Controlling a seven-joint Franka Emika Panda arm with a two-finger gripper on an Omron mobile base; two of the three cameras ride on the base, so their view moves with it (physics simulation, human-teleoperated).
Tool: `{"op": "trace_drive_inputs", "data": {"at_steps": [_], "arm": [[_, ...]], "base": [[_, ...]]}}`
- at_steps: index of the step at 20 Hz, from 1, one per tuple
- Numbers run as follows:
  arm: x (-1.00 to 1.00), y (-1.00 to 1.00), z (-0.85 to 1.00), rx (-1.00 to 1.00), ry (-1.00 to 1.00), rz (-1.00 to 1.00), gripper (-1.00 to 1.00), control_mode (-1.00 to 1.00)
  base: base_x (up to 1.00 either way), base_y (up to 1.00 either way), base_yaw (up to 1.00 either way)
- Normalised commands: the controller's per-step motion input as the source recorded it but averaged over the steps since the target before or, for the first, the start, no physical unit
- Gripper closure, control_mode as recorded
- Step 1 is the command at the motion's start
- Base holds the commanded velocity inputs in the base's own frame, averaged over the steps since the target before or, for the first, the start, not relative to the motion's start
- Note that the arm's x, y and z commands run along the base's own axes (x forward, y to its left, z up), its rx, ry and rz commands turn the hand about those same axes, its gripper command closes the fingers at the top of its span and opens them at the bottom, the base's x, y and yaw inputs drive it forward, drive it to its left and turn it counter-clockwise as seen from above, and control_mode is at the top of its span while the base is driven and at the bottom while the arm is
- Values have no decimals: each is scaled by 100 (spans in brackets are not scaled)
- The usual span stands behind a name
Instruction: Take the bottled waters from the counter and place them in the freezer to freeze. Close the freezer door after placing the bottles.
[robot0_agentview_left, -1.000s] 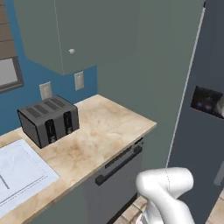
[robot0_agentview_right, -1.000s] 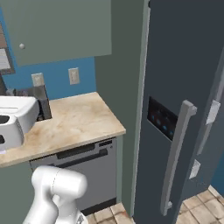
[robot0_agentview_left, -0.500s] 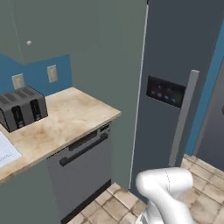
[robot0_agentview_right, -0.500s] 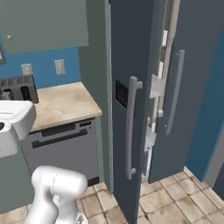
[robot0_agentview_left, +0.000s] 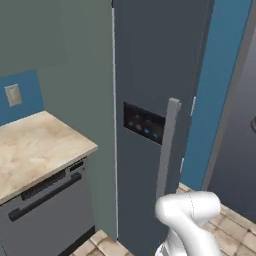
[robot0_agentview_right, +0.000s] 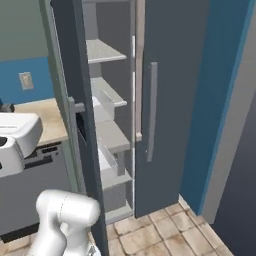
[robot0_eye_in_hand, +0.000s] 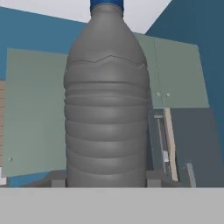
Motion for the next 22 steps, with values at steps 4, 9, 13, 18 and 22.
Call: {"op": "trace_drive_inputs", "data": {"at_steps": [4, 9, 13, 18, 22], "arm": [[0, 0, 0, 0, 0, 0, 100, 100], [0, 0, 0, 0, 0, 0, 100, 100], [0, 0, 0, 0, 0, 0, 100, 100], [0, 0, 0, 0, 0, 0, 100, 100], [0, 0, 0, 0, 0, 0, 100, 100]], "base": [[9, -100, 0], [9, -100, 0], [70, -92, 13], [100, -39, 30], [88, -15, 43]]}}
